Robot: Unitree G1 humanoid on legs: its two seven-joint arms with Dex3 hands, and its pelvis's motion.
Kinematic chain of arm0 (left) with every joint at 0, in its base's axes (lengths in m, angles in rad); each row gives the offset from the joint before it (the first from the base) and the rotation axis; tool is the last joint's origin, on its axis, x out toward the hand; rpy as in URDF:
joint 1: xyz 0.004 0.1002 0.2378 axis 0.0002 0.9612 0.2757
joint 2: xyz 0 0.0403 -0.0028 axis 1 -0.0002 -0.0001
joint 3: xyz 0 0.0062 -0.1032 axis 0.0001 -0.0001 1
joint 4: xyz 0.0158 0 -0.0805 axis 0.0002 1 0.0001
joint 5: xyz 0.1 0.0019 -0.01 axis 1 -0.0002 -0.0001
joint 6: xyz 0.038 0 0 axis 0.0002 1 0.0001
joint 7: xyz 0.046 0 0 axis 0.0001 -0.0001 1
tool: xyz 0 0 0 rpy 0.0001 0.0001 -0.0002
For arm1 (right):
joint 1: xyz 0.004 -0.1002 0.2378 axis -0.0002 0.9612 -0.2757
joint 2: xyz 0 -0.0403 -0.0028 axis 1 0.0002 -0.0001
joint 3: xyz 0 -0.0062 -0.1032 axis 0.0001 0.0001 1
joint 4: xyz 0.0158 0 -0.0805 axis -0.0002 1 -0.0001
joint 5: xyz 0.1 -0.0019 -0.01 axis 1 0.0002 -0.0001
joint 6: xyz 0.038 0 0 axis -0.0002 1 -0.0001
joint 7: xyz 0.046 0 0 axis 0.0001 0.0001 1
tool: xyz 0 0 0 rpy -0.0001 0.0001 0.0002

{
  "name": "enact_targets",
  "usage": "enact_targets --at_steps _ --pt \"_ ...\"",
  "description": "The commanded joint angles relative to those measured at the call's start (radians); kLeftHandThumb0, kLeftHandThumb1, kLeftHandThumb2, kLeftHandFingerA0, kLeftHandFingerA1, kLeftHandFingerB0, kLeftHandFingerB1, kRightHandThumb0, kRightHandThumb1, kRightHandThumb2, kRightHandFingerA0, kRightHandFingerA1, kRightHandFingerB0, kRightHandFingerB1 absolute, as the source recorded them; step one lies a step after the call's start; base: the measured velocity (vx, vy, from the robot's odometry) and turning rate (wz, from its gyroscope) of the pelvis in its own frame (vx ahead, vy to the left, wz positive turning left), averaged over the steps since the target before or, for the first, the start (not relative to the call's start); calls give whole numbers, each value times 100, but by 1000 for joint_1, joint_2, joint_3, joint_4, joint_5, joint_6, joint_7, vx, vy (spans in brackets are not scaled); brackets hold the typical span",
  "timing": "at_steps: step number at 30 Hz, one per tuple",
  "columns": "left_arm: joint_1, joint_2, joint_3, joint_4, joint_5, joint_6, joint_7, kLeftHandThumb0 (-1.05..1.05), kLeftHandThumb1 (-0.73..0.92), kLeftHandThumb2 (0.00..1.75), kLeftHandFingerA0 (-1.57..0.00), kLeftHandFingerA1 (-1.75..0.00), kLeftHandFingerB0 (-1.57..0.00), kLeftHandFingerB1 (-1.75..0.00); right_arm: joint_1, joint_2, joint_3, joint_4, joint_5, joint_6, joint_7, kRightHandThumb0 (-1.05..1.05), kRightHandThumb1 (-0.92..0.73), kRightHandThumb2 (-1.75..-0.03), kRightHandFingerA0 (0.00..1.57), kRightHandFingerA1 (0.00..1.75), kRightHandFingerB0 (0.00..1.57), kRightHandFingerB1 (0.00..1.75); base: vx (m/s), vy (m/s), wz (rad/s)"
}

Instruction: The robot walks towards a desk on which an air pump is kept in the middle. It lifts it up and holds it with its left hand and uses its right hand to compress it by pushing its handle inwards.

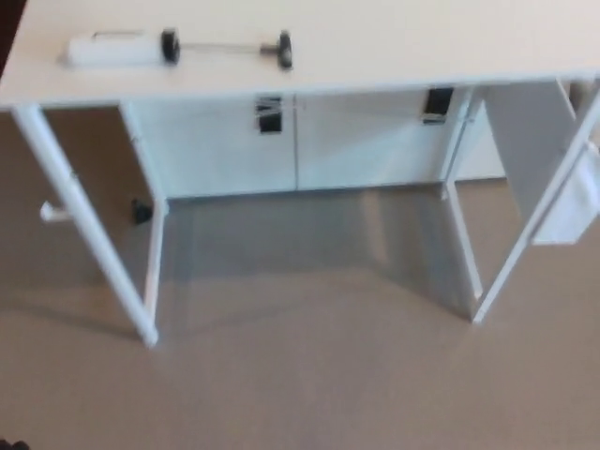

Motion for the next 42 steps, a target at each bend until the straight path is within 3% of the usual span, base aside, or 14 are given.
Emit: enact_targets --at_steps 1,2,6,7,8,9,22,26,42 --pt "-9 25 -7 0 -7 9 17 2 52 99 -32 -61 -18 -52 0 -7 3 0 16 -16 0 -28 -64 -58 58 49 50 42 524 230 -67" --pt "-8 26 -8 2 -5 6 19 3 73 60 -40 -47 -30 -36 1 -7 3 2 16 -17 -2 -28 -65 -59 57 49 49 42 496 268 -40" --pt "-8 25 -9 4 -9 3 16 2 74 61 -39 -48 -31 -38 6 -4 4 -1 17 -22 -2 -28 -65 -59 58 50 49 42 488 269 -6" --pt "-8 24 -14 1 -6 1 15 1 51 99 -30 -60 -20 -54 7 -7 4 1 17 -20 -1 -27 -66 -59 57 49 47 41 474 265 1" --pt "-8 24 -14 1 -6 1 15 1 51 99 -30 -60 -20 -54 7 -7 4 1 17 -20 -1 -27 -66 -59 57 49 47 41 432 244 8" --pt "-8 24 -18 -1 -4 2 14 1 70 62 -39 -47 -29 -36 8 -8 4 5 17 -21 -2 -28 -65 -59 59 49 48 41 429 235 7" --pt "-37 36 -24 1 -9 23 33 6 69 63 -46 -53 -32 -39 5 -7 -2 46 21 -47 12 -28 -66 -59 57 49 45 41 359 5 8" --pt "-34 39 -29 12 -6 16 21 4 72 63 -43 -51 -30 -37 11 -2 -5 45 24 -47 0 -27 -64 -58 62 50 52 44 109 -50 -12" --pt "-55 47 -30 21 -15 24 31 6 71 67 -42 -52 -30 -39 -2 4 -15 50 36 -43 -6 -26 -63 -58 60 52 51 45 70 96 1"
